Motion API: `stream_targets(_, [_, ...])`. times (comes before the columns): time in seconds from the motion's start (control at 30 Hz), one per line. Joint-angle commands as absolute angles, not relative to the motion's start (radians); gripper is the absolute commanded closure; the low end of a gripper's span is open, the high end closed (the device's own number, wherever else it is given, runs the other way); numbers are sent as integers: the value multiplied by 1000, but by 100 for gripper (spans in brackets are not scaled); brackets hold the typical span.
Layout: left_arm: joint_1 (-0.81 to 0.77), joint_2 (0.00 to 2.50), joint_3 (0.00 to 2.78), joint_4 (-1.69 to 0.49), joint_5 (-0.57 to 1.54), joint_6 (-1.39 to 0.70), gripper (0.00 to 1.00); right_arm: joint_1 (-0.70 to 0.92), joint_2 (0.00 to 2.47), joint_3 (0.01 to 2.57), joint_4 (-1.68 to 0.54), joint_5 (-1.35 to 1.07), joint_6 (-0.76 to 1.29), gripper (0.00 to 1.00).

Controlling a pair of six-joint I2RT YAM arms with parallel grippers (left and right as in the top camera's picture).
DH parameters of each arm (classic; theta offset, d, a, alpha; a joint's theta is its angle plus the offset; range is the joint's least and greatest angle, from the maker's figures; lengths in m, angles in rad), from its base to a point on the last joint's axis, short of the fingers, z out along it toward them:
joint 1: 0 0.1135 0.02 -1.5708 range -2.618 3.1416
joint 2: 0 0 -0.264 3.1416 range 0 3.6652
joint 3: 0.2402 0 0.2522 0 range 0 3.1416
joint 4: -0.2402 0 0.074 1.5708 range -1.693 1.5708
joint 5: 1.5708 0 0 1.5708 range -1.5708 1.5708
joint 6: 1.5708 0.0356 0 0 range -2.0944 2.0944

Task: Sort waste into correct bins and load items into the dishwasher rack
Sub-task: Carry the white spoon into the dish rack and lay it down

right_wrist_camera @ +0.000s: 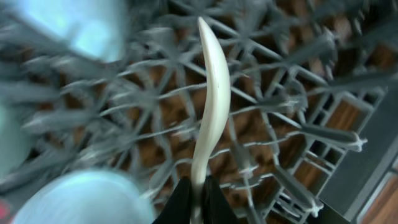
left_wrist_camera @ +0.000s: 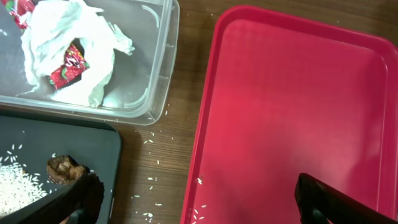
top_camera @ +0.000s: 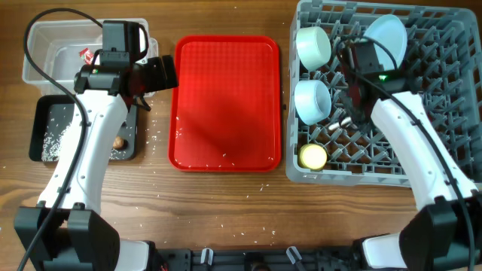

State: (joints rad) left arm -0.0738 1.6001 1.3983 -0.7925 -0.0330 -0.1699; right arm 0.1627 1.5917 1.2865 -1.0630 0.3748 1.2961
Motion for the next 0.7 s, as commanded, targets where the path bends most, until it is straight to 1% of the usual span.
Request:
stream_targets(0.0, [-74, 1607, 1407, -790, -43, -165, 0, 129, 1588, 1235, -1040, 366, 1441, 94])
stream_targets(0.07, [-74, 1607, 1407, -790, -43, -165, 0, 124, 1588, 1236, -1039, 367, 1440, 64])
stream_targets(0.1, [-74, 1607, 1407, -790, -43, -165, 0, 124, 1588, 1236, -1039, 366, 1440, 27])
stream_targets(0.13, [-74, 1607, 1407, -790, -43, -165, 0, 124, 1587, 1236, -1040, 367, 1440, 17])
stream_targets(0.17, [-74, 1607, 1407, -790, -43, -165, 0, 124, 1584, 1236, -1041, 367, 1438, 15])
stream_targets(0.2, [-74, 1607, 1407, -790, -43, -165, 0, 124, 1575, 1238, -1043, 366, 1418, 14])
stream_targets(0.3, [-74, 1607, 1407, -790, -43, -165, 0, 124, 1511, 1269, -1048, 366, 1294, 14])
stream_targets(0.33, [-74, 1607, 1407, -790, -43, -165, 0, 124, 1466, 1289, -1050, 364, 1221, 15])
stream_targets(0.37, [-74, 1607, 1407, -790, -43, -165, 0, 124, 1428, 1301, -1052, 353, 1168, 12])
stream_targets(0.4, [-74, 1607, 1407, -790, -43, -165, 0, 125, 1386, 1308, -1052, 330, 1105, 7])
stream_targets(0.43, [-74, 1607, 1407, -790, -43, -165, 0, 125, 1351, 1309, -1051, 306, 1061, 0])
stream_targets(0.6, [-74, 1607, 1407, -790, -43, -165, 0, 125, 1158, 1309, -1044, 75, 814, 1])
stream_targets(0.67, [-74, 1607, 1407, -790, -43, -165, 0, 125, 1129, 1309, -1030, 18, 768, 1])
